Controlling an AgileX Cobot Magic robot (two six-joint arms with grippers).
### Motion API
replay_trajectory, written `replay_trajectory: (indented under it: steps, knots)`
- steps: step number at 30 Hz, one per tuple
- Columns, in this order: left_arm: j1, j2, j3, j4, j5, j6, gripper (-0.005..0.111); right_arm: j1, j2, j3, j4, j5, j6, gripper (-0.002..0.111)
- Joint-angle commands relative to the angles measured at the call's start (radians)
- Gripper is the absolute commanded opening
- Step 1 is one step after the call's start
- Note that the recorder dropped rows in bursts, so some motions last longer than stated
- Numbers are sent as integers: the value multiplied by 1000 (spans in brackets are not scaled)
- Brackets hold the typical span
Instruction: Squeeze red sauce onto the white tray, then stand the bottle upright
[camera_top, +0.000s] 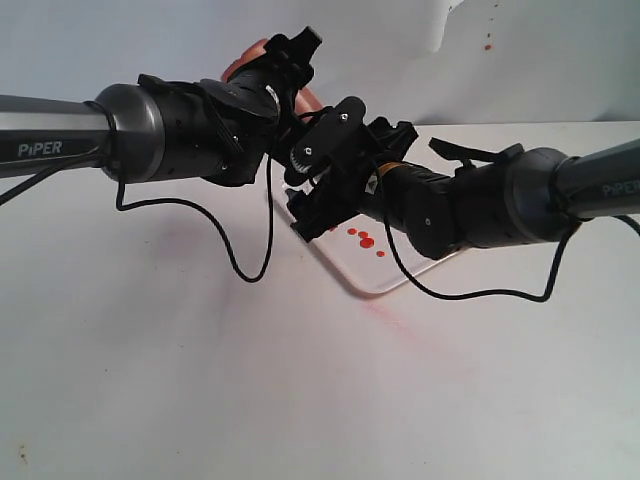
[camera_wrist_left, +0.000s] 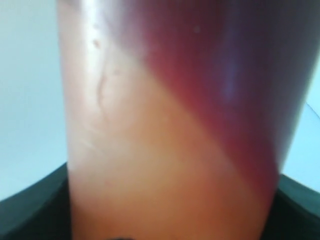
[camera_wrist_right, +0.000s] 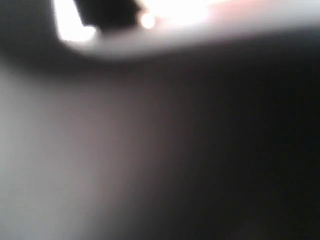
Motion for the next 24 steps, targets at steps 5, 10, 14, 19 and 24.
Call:
replay_trajectory:
  steps: [5, 10, 14, 19, 24]
  knots:
    - [-6, -21, -12, 22, 5, 35, 0, 1, -10, -6, -37, 37, 11, 81]
    - [-6, -21, -12, 22, -14, 35, 0, 1, -10, -6, -62, 6, 11, 81]
    - [-6, -21, -12, 22, -14, 59, 0, 1, -25, -6, -62, 31, 11, 81]
    - [-6, -21, -12, 22, -16, 61, 0, 1, -133, 39, -62, 103, 26, 81]
    - [-6, -21, -12, 22, -16, 61, 0, 1, -229, 114, -57, 93, 31, 81]
